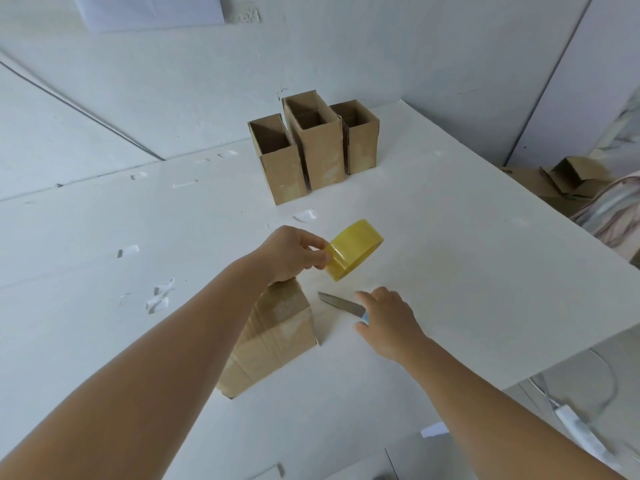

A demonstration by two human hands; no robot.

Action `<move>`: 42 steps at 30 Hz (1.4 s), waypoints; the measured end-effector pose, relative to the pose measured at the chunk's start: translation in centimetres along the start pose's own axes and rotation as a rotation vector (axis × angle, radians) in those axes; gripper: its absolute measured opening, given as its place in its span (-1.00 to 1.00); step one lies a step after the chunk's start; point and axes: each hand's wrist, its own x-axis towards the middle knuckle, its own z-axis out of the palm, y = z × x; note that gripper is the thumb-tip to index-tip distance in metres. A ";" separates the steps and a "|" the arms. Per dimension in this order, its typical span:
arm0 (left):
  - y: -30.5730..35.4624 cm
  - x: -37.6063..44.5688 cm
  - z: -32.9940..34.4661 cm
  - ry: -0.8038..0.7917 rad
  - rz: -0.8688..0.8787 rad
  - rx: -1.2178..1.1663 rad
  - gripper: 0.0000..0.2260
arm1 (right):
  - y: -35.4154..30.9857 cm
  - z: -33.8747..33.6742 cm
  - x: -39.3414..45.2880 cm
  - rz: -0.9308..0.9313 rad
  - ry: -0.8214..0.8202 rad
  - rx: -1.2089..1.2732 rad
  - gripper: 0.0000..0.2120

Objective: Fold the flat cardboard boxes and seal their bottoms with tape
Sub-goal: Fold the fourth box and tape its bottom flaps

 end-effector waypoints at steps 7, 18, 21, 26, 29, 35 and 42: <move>-0.2 0.0 0.3 0.013 0.001 -0.010 -0.89 | 0.3 0.5 -0.6 0.041 -0.008 -0.028 -0.87; 0.0 -0.5 0.3 0.035 0.041 -0.001 -0.91 | -1.0 -6.7 -6.5 0.009 0.158 0.113 -0.87; 0.2 -0.6 0.4 0.040 0.053 0.012 -0.88 | -1.8 -8.1 -7.7 0.009 0.212 0.104 -0.89; 0.2 -0.8 0.4 0.037 0.074 0.015 -0.90 | -3.9 -9.2 -7.5 -0.037 0.245 -0.048 -0.85; 0.1 -0.7 0.4 0.037 0.088 0.022 -0.90 | -5.5 -9.8 -7.1 -0.044 0.206 -0.149 -0.89; -0.3 -0.6 0.3 0.021 0.114 0.010 -0.89 | -8.2 -11.0 -6.7 -0.029 0.128 -0.252 -0.89; 0.0 -0.6 -0.1 0.060 0.120 -0.174 -0.88 | -7.9 -6.5 -4.5 -0.040 -0.077 -0.269 -0.83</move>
